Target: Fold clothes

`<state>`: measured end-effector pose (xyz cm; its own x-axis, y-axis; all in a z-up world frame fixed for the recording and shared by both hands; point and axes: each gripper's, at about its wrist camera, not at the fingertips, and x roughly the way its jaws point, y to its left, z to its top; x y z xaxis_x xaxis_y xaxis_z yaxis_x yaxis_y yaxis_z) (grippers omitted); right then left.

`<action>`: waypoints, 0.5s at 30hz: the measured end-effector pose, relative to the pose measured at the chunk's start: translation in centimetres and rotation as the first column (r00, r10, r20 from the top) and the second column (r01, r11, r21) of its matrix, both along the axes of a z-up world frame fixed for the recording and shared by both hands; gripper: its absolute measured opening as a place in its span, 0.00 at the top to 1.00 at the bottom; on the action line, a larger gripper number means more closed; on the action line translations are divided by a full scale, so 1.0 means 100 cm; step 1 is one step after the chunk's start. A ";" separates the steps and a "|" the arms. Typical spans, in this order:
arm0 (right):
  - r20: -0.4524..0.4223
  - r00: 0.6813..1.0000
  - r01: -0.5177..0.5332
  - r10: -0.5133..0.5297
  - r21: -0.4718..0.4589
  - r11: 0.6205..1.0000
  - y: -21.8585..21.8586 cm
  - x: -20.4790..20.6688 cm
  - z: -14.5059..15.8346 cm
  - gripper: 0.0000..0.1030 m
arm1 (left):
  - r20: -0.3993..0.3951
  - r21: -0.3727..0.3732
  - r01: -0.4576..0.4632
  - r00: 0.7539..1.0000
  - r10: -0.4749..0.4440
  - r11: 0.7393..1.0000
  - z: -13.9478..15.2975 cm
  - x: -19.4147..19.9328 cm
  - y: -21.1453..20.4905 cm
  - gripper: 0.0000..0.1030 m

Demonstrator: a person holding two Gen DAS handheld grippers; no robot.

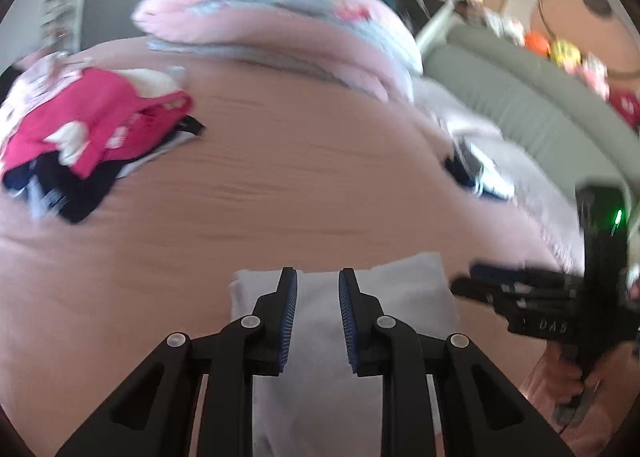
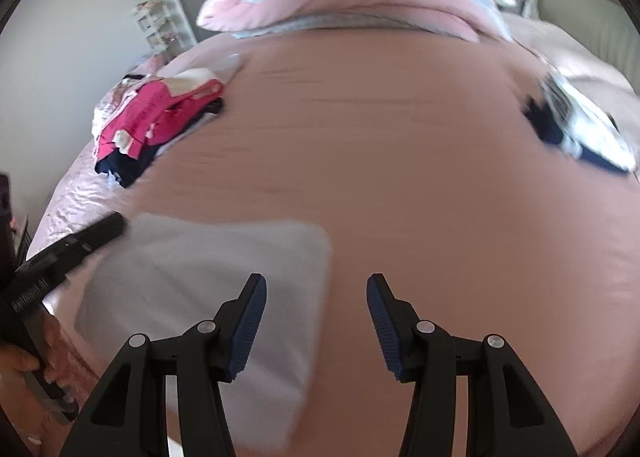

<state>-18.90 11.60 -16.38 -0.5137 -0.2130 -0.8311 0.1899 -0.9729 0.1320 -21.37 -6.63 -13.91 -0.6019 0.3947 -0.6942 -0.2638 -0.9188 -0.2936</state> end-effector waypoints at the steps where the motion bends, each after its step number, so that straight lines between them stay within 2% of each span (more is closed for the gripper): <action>1: -0.002 1.000 -0.014 0.014 0.013 1.000 -0.007 -0.006 -0.001 0.51 | 0.037 0.001 0.044 0.998 -0.044 0.999 -0.006 -0.005 0.004 0.82; 4: -0.001 0.999 -0.050 0.050 0.053 0.997 -0.027 -0.022 -0.005 0.51 | 0.082 -0.097 0.046 0.996 -0.039 0.994 -0.032 -0.011 0.009 0.81; 6: 0.034 0.999 -0.037 0.035 0.057 0.998 -0.025 -0.024 -0.022 0.51 | 0.075 -0.044 -0.012 0.997 0.016 0.999 -0.037 -0.010 -0.005 0.83; 7: 0.049 0.999 -0.019 0.017 0.042 0.999 -0.019 -0.024 -0.028 0.51 | 0.080 -0.038 -0.051 0.995 0.054 0.998 -0.036 -0.012 -0.011 0.89; 8: 0.052 0.999 0.013 -0.013 0.012 1.000 -0.008 -0.020 -0.030 0.48 | 0.084 -0.037 -0.092 0.992 0.095 0.995 -0.035 -0.014 -0.017 0.90; 10: 0.061 0.995 0.076 -0.074 -0.047 0.996 0.014 -0.013 -0.034 0.47 | 0.059 -0.147 -0.207 0.974 0.217 0.967 -0.036 -0.019 -0.031 0.86; 12: 0.077 0.985 0.162 -0.155 -0.097 0.982 0.034 -0.009 -0.030 0.46 | 0.099 -0.181 -0.309 0.939 0.330 0.934 -0.043 -0.025 -0.052 0.86; 13: 0.079 0.982 0.180 -0.172 -0.120 0.976 0.040 -0.008 -0.024 0.46 | 0.119 -0.105 -0.332 0.931 0.344 0.937 -0.042 -0.023 -0.064 0.86; 15: 0.073 0.979 0.201 -0.192 -0.149 0.968 0.047 -0.006 -0.012 0.46 | 0.075 0.036 -0.335 0.940 0.332 0.942 -0.026 -0.017 -0.074 0.86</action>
